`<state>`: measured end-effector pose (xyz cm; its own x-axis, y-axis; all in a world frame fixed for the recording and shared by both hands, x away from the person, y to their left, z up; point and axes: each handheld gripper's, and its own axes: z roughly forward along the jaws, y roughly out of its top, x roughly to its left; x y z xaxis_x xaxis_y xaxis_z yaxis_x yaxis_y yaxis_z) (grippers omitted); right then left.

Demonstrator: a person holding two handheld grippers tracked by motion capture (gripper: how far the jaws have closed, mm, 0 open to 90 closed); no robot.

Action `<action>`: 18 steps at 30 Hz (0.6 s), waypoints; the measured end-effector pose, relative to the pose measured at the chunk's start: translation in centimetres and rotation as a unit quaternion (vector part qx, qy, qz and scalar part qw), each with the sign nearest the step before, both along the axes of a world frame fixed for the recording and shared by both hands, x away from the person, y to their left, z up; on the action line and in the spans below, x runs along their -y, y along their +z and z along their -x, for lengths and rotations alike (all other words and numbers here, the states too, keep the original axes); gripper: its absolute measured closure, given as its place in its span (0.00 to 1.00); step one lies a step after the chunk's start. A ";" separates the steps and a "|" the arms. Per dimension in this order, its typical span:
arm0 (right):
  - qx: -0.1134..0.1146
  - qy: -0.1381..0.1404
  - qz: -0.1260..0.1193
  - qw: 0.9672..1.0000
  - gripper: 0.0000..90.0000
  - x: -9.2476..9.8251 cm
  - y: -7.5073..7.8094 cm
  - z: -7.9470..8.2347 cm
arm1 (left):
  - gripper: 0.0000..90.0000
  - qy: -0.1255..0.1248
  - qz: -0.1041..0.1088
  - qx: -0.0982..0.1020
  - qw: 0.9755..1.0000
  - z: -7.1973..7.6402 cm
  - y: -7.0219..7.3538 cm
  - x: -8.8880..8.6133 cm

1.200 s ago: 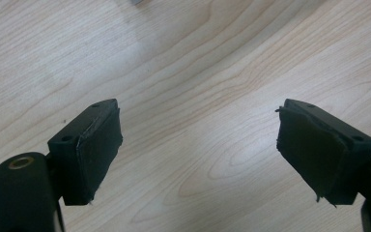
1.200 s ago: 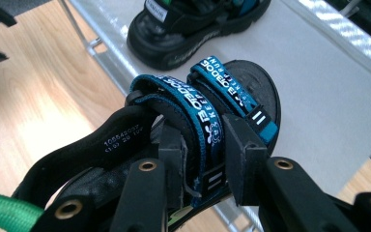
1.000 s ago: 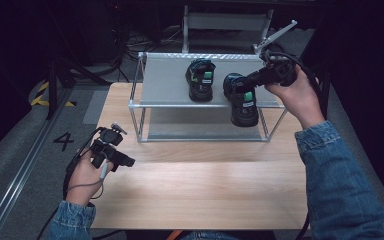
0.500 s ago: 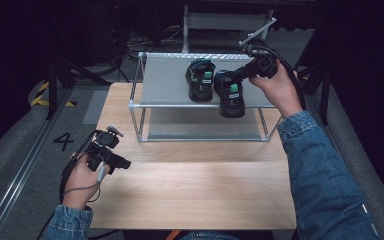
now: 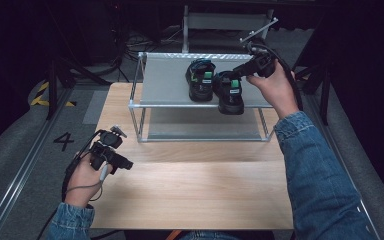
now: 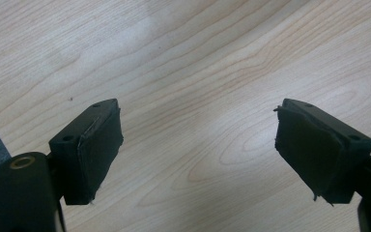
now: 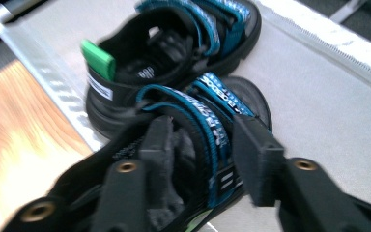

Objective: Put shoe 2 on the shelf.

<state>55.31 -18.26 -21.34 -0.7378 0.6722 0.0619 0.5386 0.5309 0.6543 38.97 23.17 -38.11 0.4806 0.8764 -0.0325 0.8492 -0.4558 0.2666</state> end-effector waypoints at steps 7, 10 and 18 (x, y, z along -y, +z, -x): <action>0.068 0.001 -0.048 0.997 0.59 2.0 1.8 4.6 | 0.19 -0.018 -0.006 -0.007 1.000 -0.9 0.0 1.1; 0.089 0.007 -0.062 0.994 0.61 2.8 1.8 6.8 | 0.19 -0.017 0.002 -0.014 1.000 -1.2 -0.1 1.5; 0.101 0.019 -0.062 0.993 0.66 3.4 0.7 10.8 | 0.19 -0.037 -0.005 -0.017 0.999 -1.9 -0.1 2.5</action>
<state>44.51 -21.69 -20.69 -0.7682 0.6402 -0.0094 0.3703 0.4562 0.8092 40.84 20.70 -38.23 0.5430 0.8387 -0.0417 0.8216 -0.5204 0.2327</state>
